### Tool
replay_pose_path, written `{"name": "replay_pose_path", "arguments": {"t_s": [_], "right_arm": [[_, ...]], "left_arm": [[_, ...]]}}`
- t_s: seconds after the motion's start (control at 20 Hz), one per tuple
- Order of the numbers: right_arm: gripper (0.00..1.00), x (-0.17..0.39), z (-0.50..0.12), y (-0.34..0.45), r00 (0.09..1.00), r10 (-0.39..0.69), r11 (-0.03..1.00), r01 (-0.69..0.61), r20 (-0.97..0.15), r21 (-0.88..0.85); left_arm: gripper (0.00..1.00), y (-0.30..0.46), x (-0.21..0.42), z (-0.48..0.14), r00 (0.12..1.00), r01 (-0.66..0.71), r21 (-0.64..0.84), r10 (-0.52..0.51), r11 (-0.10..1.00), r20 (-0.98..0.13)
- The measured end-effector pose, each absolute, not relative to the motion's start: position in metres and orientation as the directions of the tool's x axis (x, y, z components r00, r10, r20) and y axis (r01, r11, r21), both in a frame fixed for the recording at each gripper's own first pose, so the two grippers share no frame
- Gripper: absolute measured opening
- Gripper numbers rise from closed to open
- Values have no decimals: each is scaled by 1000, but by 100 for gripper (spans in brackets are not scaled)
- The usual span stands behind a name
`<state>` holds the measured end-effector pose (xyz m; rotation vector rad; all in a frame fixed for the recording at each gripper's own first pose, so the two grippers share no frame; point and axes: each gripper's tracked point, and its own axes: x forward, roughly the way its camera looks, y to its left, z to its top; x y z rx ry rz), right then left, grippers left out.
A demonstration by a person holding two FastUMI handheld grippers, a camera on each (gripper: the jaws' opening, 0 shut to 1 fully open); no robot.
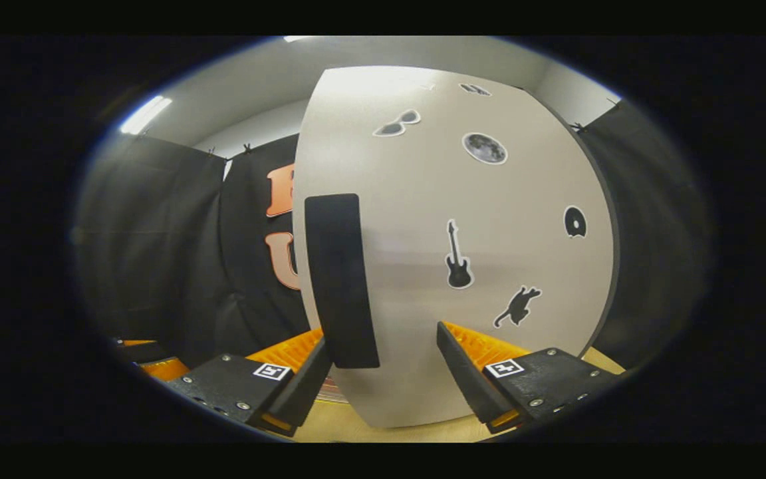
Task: Open the cabinet door with the right hand, grasp the bottle in the cabinet with the left hand and place it on the coaster, then close the cabinet door with the right hand.
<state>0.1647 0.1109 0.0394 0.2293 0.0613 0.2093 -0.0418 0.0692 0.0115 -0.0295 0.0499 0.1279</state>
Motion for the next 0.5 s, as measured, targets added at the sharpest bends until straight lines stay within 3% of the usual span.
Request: {"name": "replay_pose_path", "arguments": {"t_s": [0.05, 0.1, 0.15, 0.25, 0.5], "right_arm": [[96, 165, 38, 112, 976, 216, 951, -201, -38, 236], [91, 166, 37, 113, 975, 220, 949, -203, -42, 241], [96, 168, 36, 113, 975, 219, 948, -202, -45, 248], [91, 169, 36, 113, 977, 206, 952, -190, -45, 240], [92, 172, 32, 114, 982, 181, 971, -170, -53, 170]], "left_arm": [[98, 70, -42, 12, 990, -130, -26, 129, 991, -53], [99, 70, -41, 12, 990, -130, -27, 128, 991, -54], [99, 69, -41, 11, 990, -129, -28, 127, 991, -54], [99, 69, -40, 11, 991, -126, -29, 124, 992, -56], [98, 60, -36, 11, 993, -110, -46, 108, 993, -55]]}}
